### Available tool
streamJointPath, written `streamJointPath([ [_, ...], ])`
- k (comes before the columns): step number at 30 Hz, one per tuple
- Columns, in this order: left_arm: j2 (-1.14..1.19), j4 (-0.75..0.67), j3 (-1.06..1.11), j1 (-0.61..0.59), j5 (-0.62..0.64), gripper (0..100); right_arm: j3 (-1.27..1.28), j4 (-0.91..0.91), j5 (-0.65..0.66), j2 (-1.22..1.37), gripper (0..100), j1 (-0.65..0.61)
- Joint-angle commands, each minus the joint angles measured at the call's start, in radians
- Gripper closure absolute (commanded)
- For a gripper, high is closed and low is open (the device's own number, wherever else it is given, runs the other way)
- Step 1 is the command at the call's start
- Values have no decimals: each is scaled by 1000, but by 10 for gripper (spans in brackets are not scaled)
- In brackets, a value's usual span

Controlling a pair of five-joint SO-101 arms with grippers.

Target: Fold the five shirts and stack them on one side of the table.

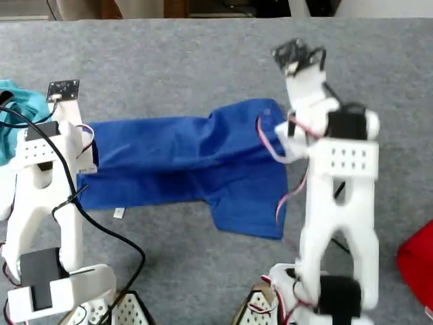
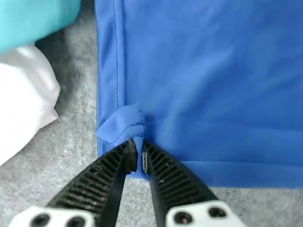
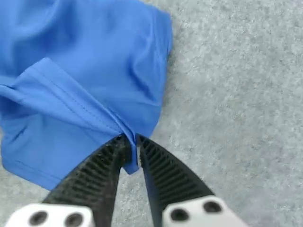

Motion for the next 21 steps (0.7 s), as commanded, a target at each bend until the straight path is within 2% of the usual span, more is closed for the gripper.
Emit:
streamJointPath([
  [1, -42, -11, 6, -3, -12, 981, 173, -69, 9, -96, 995, 8],
  [12, -44, -14, 29, -5, -35, 981, 397, -72, 66, -266, 995, 27],
  [17, -42, -71, 37, -3, -37, 981, 530, -72, 104, -340, 995, 25],
  [21, -36, -92, 29, -3, -32, 981, 638, -115, 101, -404, 995, -33],
])
